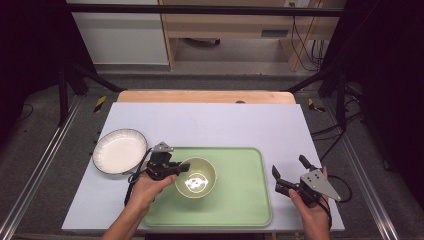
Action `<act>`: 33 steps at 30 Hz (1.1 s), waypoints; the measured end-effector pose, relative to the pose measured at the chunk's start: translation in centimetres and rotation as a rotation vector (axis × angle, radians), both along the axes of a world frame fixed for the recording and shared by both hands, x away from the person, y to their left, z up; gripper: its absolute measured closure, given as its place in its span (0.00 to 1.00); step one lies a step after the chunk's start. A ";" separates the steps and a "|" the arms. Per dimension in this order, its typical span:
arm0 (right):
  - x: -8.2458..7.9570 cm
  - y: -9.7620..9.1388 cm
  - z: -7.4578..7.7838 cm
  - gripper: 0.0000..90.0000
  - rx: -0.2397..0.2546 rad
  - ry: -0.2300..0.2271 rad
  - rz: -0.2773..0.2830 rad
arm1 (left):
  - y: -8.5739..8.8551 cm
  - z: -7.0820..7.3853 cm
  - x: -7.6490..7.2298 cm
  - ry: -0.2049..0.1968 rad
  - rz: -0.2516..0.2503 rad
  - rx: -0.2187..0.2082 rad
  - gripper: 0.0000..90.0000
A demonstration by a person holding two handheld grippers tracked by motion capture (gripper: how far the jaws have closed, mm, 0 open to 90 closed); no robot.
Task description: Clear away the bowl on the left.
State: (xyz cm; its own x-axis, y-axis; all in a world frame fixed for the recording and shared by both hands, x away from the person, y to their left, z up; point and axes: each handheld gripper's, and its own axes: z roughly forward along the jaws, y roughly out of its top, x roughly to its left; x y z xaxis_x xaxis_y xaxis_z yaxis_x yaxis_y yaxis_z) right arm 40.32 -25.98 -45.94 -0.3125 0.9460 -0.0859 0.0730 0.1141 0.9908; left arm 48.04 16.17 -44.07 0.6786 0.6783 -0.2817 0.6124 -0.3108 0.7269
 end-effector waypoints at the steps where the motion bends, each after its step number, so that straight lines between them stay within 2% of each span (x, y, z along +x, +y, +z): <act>1: 0.0 0.0 0.0 0.06 0.000 0.001 0.000 | -0.1 0.0 0.0 0.002 -0.002 0.003 0.91; 24: 0.0 0.0 0.1 0.06 -0.003 -0.005 -0.001 | -1.0 -0.4 -0.1 0.014 -0.012 0.005 0.91; 33: 0.0 0.0 0.1 0.06 -0.003 -0.004 -0.002 | -1.3 -0.8 -0.1 0.024 -0.017 0.018 0.91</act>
